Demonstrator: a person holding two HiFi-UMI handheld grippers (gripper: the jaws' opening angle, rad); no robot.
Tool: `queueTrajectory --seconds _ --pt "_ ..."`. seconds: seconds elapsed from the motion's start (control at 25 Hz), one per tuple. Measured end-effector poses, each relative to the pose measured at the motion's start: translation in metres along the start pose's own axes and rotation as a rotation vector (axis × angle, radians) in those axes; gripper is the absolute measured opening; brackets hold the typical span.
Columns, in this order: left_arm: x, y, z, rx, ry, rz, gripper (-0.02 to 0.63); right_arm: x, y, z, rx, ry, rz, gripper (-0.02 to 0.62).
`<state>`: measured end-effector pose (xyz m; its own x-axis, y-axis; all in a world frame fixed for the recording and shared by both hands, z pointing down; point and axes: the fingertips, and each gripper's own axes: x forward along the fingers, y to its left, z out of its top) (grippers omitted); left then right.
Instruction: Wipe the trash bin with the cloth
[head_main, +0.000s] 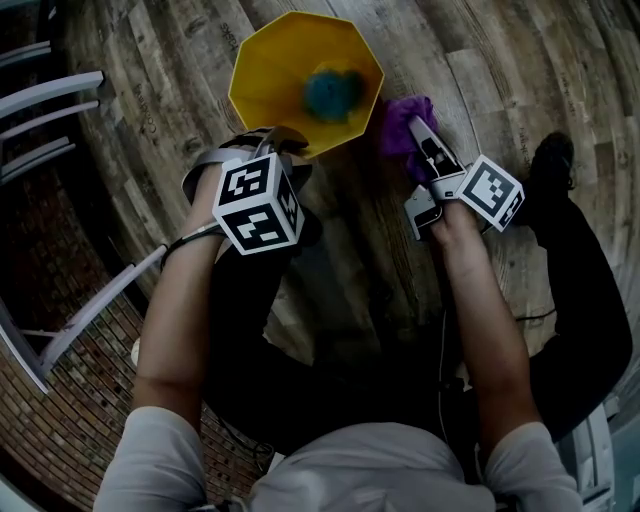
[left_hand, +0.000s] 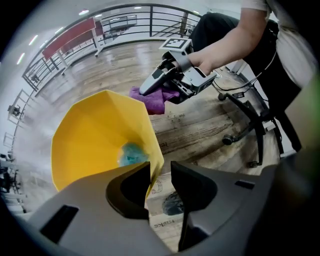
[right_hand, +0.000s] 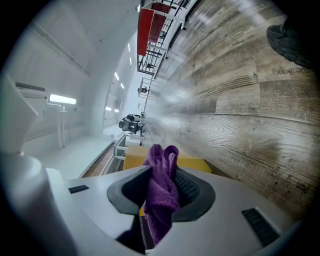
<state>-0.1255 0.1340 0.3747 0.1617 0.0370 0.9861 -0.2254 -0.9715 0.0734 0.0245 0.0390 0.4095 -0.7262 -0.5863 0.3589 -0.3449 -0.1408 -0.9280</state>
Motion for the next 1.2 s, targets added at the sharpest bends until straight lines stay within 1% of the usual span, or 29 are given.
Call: queueTrajectory --seconds 0.24,0.32,0.44,0.6,0.68,0.72,0.92,1.04,1.2 --pt "0.007 0.013 -0.009 -0.064 0.017 0.04 0.123 0.005 0.015 -0.002 -0.003 0.006 0.053 0.115" --pt "0.006 0.015 -0.009 -0.079 0.013 0.042 0.087 0.003 0.02 -0.002 0.002 0.004 0.06 0.115" --pt "0.006 0.012 -0.006 -0.1 0.009 0.015 0.078 0.001 0.029 0.002 -0.006 -0.011 0.076 0.115" --pt "0.012 0.024 0.01 -0.187 -0.031 -0.025 0.069 0.014 0.038 0.021 -0.01 -0.037 0.089 0.115" --pt "0.016 0.032 0.018 -0.212 -0.046 -0.032 0.061 0.024 0.04 0.03 -0.025 -0.046 0.093 0.115" --pt "0.017 0.033 0.022 -0.206 -0.052 -0.031 0.057 0.027 0.041 0.033 -0.038 -0.049 0.091 0.115" --pt "0.015 0.017 0.042 -0.114 -0.078 -0.015 0.026 0.025 0.044 0.036 -0.071 -0.054 0.084 0.115" --pt "0.014 0.016 0.049 -0.098 -0.097 -0.012 0.02 0.029 0.043 0.035 -0.082 -0.041 0.077 0.115" --pt "0.011 0.009 0.055 -0.094 -0.116 -0.025 0.02 0.033 0.03 0.031 -0.071 -0.028 0.043 0.115"
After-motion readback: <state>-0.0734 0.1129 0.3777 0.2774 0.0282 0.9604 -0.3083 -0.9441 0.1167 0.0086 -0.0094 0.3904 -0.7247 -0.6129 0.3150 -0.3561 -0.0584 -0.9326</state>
